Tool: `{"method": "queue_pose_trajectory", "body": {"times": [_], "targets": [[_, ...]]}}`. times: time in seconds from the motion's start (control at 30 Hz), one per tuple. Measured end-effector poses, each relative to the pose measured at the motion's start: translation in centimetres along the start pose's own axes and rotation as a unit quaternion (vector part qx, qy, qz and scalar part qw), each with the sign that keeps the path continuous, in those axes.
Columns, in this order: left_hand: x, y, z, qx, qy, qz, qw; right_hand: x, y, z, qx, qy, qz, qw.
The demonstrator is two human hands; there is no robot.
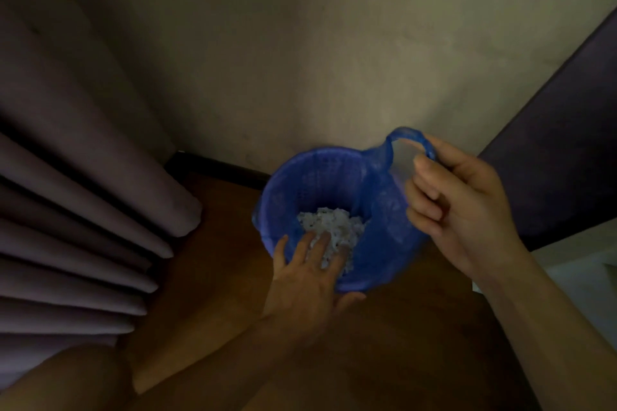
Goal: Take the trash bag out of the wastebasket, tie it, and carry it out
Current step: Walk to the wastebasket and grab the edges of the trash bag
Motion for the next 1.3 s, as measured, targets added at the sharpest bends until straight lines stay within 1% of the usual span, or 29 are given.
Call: {"method": "queue_pose_trajectory", "body": {"times": [0.07,0.13,0.2,0.3,0.37,0.43,0.5,0.53,0.57,0.6,0.67,0.73,0.77,0.8,0.87,1.0,1.07,1.23,1.3], "targets": [[0.0,-0.1,0.2,-0.003,0.002,-0.005,1.000,0.1,1.5,0.1,-0.023,0.000,-0.048,0.999],[0.1,-0.2,0.2,-0.002,0.006,-0.006,1.000,0.1,2.3,0.2,-0.014,0.001,-0.070,0.997],[0.2,-0.8,0.0,0.015,0.011,0.003,1.000,0.1,2.3,0.2,0.037,-0.005,-0.055,0.998],[0.0,-2.8,-0.9,0.073,0.026,0.029,0.997,0.1,1.5,0.3,0.087,-0.018,-0.004,0.996],[-0.4,-4.8,-2.4,0.095,0.034,0.078,0.992,0.2,1.1,0.3,0.093,-0.017,0.028,0.995],[-1.1,-6.3,-5.2,0.114,0.011,0.142,0.983,0.5,1.0,0.4,0.124,-0.008,0.030,0.992],[-1.8,-7.4,-8.6,0.141,-0.049,0.212,0.966,0.8,1.1,0.3,0.180,-0.005,0.014,0.984],[-2.1,-7.7,-10.3,0.162,-0.085,0.233,0.955,1.0,1.0,0.4,0.203,-0.001,0.008,0.979],[-2.5,-7.4,-11.8,0.193,-0.125,0.236,0.944,1.2,1.1,0.4,0.224,0.004,0.004,0.975],[-2.9,-6.5,-13.3,0.231,-0.170,0.219,0.932,1.3,1.0,0.4,0.245,0.008,0.001,0.970],[-3.3,-3.8,-15.7,0.314,-0.250,0.149,0.904,1.5,0.7,0.5,0.278,0.018,-0.003,0.960],[-3.6,-1.2,-16.7,0.406,-0.300,0.075,0.860,1.6,0.6,0.6,0.291,0.025,-0.002,0.956],[-3.7,-0.4,-16.8,0.437,-0.308,0.053,0.843,1.6,0.6,0.7,0.296,0.026,0.000,0.955],[-4.0,0.1,-16.8,0.447,-0.305,0.043,0.840,1.6,0.5,0.8,0.303,0.027,0.004,0.953],[-4.2,0.7,-16.7,0.461,-0.295,0.041,0.836,1.7,0.5,0.8,0.302,0.034,0.011,0.952],[-4.4,1.2,-16.3,0.527,-0.284,0.053,0.799,1.8,0.9,0.9,0.309,0.051,0.008,0.950],[-4.5,0.2,-16.1,0.539,-0.287,0.077,0.788,1.8,1.1,0.7,0.297,0.056,0.009,0.953],[-4.3,-2.7,-15.8,0.601,-0.276,0.167,0.731,1.7,0.9,0.7,0.311,0.053,0.025,0.949],[-4.1,-3.7,-15.7,0.605,-0.267,0.189,0.726,1.7,0.4,0.5,0.303,0.054,0.055,0.950]]}}
Point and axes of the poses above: each hand's wrist, its own x-axis away from the middle knuckle, its own y-axis out of the palm, z = x × y, the point moved 7 cm from there along -x, towards the middle knuckle, and after that the axes turned 2 degrees about x, right-handed, at the moved point
